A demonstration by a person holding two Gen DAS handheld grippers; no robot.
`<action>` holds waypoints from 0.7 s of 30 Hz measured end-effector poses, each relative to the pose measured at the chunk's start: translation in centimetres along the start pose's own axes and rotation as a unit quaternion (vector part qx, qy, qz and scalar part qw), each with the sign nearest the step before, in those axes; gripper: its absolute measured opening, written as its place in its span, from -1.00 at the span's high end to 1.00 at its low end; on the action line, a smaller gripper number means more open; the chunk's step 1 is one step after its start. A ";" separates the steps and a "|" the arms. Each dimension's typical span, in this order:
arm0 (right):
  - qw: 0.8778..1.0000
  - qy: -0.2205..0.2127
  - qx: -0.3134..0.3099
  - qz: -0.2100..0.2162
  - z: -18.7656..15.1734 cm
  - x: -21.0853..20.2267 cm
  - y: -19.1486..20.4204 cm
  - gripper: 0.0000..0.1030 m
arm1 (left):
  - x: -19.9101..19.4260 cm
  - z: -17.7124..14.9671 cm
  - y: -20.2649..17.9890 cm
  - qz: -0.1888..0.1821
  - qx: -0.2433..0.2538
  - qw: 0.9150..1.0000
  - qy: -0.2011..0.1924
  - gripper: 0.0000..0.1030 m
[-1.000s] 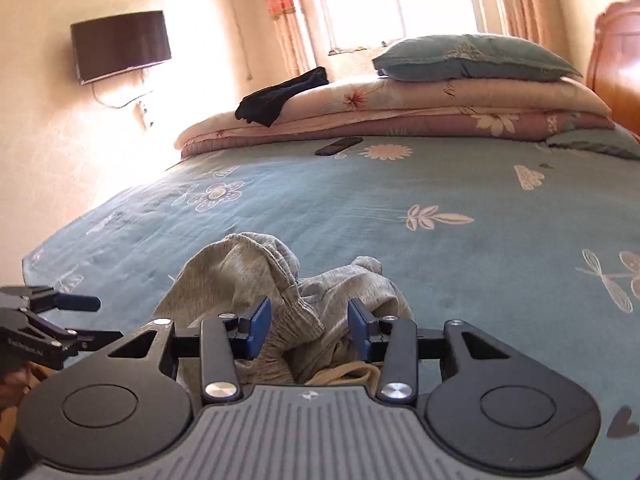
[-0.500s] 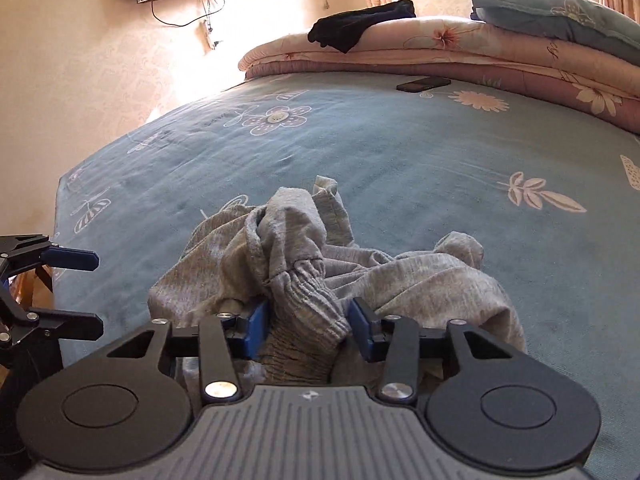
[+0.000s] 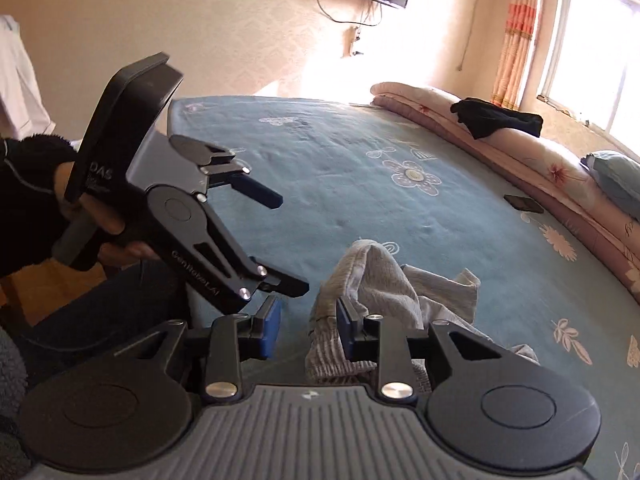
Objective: Fold clothes
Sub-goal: 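Grasp the waistband with the left tool while the right tool holds it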
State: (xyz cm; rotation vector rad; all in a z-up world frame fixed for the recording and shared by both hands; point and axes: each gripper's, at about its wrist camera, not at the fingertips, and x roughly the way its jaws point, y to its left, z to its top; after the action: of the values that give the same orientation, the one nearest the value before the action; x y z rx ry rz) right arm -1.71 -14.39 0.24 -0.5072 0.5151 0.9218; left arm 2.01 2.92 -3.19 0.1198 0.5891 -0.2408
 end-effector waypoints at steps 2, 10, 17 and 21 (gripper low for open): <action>0.999 0.010 -0.008 -0.033 -0.5 -0.2 0.6 0.29 | -0.7 -0.3 0.1 0.000 -0.003 1.000 -0.001 -0.99; 0.988 0.031 0.111 -0.104 -4.3 -3.9 -3.0 -0.05 | -2.3 -2.0 0.2 0.000 0.060 0.998 0.008 -0.99; 0.988 0.087 0.067 -0.105 -6.5 -2.6 -1.5 -0.29 | -1.7 -3.9 -3.9 -0.040 0.237 0.970 0.034 -0.99; 0.991 0.104 0.034 -0.076 -6.3 -1.6 0.1 -0.30 | -1.2 -5.1 -5.5 -0.061 0.272 0.959 0.054 -0.99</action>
State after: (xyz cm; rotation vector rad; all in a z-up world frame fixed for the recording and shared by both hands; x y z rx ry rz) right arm -3.87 -19.20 -3.63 -0.5757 0.6849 0.7075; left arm -3.15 -1.26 -6.95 0.6341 0.6269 -0.5153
